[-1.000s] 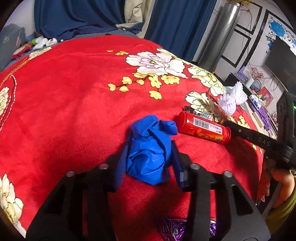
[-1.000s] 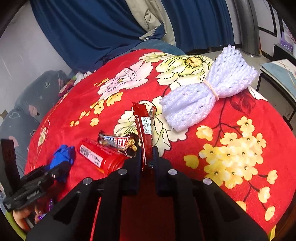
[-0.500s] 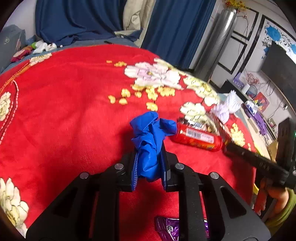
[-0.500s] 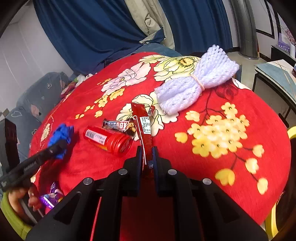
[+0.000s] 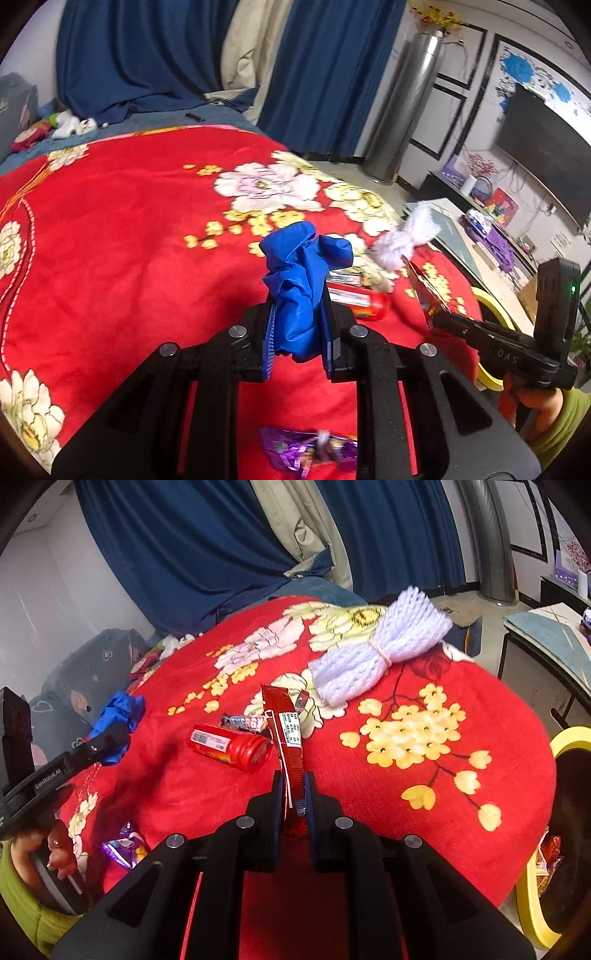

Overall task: Collect trash
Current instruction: 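Carry the glove and red wrapper over the yellow bin and open both tools, then move both open tools from the bin back over the bedspread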

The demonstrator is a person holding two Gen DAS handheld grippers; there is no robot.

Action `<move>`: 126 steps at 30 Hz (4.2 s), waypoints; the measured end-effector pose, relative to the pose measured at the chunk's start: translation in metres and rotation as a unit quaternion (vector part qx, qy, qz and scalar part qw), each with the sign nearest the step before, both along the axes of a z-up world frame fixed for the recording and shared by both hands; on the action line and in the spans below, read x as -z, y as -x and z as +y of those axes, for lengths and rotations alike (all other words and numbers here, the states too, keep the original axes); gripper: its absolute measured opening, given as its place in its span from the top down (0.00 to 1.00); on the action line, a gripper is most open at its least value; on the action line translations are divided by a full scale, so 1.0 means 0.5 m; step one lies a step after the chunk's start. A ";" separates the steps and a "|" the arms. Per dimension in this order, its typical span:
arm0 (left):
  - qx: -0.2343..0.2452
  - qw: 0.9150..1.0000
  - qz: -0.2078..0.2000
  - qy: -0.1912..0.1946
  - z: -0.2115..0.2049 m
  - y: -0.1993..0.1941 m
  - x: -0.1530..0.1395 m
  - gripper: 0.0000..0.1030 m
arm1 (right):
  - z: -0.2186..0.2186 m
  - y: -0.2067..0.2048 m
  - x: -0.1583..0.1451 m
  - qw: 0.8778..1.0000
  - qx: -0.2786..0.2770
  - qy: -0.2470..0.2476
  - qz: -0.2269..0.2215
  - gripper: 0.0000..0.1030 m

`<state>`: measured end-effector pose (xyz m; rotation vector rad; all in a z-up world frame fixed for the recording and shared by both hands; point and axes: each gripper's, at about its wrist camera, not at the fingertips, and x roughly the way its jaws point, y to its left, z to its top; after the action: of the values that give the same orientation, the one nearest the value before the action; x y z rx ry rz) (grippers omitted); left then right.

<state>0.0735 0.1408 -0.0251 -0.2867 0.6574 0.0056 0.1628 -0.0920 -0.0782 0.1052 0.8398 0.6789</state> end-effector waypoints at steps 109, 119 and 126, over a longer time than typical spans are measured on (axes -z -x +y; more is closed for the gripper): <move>0.339 0.938 0.049 -0.049 -0.743 -0.181 0.126 0.86 | -0.686 0.023 0.061 0.944 0.323 -0.064 0.031 0.79; 0.321 0.945 0.042 -0.053 -0.752 -0.210 0.122 0.34 | -0.725 0.032 0.058 0.930 0.358 -0.075 0.019 0.54; 0.296 0.953 0.033 -0.051 -0.723 -0.195 0.102 0.11 | -0.727 0.040 0.043 0.929 0.363 -0.076 0.005 0.40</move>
<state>0.1712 -0.2208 -0.0762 0.0187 0.7866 -0.5267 0.1426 -0.4556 -0.0997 0.5340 0.6875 0.0390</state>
